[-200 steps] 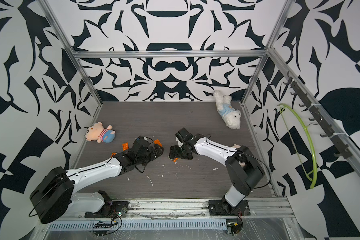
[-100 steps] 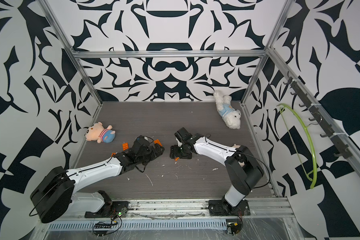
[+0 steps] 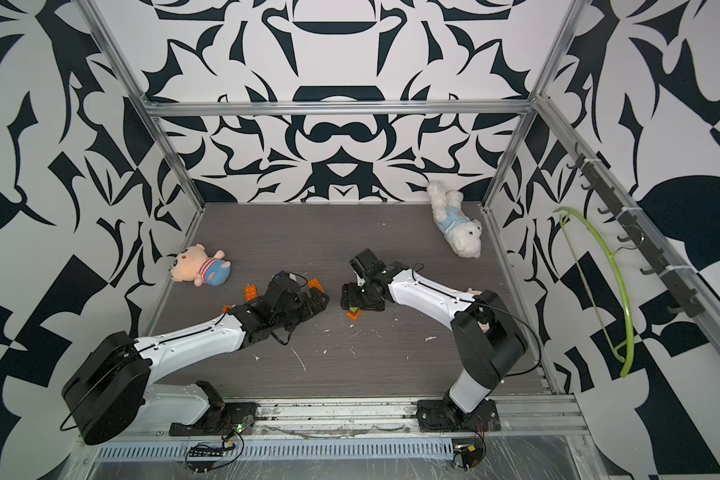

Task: Assemble the number 5 with lego
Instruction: Adjust the lego brick at the center of the board.

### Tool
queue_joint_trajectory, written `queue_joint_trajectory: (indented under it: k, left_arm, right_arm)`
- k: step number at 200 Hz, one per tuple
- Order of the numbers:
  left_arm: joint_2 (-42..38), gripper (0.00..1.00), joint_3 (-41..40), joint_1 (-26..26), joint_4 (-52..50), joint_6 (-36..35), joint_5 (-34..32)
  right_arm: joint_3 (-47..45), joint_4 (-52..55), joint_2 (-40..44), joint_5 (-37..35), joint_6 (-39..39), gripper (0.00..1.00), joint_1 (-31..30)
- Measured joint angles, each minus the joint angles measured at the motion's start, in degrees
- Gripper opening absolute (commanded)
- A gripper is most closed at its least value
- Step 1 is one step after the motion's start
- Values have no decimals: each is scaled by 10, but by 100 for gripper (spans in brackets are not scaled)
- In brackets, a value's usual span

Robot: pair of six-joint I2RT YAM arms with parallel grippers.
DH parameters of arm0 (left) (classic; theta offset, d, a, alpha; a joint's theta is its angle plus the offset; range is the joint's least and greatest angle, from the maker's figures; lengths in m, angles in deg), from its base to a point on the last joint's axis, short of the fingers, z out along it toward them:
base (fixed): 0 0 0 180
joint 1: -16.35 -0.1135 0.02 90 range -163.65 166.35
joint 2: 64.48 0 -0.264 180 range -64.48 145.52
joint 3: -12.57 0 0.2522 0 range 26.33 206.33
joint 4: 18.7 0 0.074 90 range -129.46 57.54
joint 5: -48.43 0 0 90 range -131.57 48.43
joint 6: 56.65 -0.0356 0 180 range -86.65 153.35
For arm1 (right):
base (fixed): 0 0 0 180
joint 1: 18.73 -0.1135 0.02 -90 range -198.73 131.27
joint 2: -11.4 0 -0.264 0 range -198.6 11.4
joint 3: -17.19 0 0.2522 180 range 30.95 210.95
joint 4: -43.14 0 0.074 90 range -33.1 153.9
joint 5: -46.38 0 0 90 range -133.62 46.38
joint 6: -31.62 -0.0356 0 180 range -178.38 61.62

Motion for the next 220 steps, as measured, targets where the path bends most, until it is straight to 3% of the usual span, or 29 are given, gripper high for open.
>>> queue_joint_trajectory:
  k: [28,58,141,220]
  left_arm:
    - [0,99,0,0,0,-1,0]
    - [-1,99,0,0,-2,-1,-2]
    - [-43,99,0,0,-38,-2,-24]
    - [-81,99,-2,0,-66,-2,-52]
  right_arm:
    - [-7,-1,21,10,3,67,20]
    - [-35,-5,35,20,0,64,3]
    - [-11,-5,-14,18,6,63,-62]
    - [58,-26,-82,17,23,65,-67]
